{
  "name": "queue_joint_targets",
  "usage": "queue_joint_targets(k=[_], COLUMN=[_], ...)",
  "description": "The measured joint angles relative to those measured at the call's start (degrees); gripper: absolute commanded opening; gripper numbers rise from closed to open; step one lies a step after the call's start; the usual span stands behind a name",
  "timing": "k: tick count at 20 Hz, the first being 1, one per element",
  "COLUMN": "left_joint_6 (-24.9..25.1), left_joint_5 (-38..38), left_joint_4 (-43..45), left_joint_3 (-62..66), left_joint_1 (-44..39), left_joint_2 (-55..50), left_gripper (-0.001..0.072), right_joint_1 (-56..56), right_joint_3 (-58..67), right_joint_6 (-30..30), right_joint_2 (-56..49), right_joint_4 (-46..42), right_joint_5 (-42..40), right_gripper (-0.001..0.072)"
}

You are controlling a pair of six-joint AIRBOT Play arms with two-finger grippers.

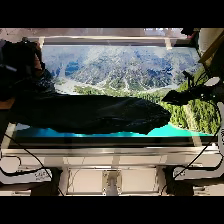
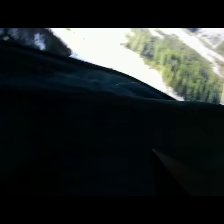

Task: Fold the clothes and pants, and hang the long-sleeved shirts on hangers.

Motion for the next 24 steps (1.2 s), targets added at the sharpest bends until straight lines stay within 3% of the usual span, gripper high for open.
queue_joint_targets(k=[3, 10, 16, 21, 22, 23, 24], left_joint_6=[-0.9, -9.7, -10.3, -6.9, -6.6, -6.2, -5.9], left_joint_5=[6.8, 21.1, 30.8, 39.9, 41.0, 41.9, 42.3], left_joint_4=[0.2, 0.3, -9.5, -17.5, -18.3, -19.1, -19.5], left_joint_3=[-5.9, -10.3, -10.7, -10.6, -10.6, -10.6, -10.6], left_joint_1=[7.0, 19.0, 19.8, 16.9, 16.4, 15.9, 15.6], left_joint_2=[0.4, -5.1, -15.3, -20.4, -21.1, -21.7, -22.1], left_gripper=[0.0615, 0.0623, 0.0623, 0.0614, 0.0508, 0.0233, 0.0031], right_joint_1=[0.9, 1.5, 1.7, 1.7, 1.7, 1.7, 1.7], right_joint_3=[-0.3, -0.4, -0.4, -0.4, -0.4, -0.4, -0.4], right_joint_6=[1.0, 5.9, 9.7, 10.7, 10.7, 10.9, 10.9], right_joint_2=[-1.3, -1.9, -1.9, -1.9, -1.9, -1.9, -2.0], right_joint_4=[0.1, 1.3, 5.3, 6.5, 6.6, 6.7, 6.7], right_joint_5=[-0.6, 1.5, 2.1, 2.4, 2.4, 2.4, 2.4], right_gripper=[0.049, 0.0489, 0.0489, 0.0489, 0.0489, 0.0489, 0.0489])
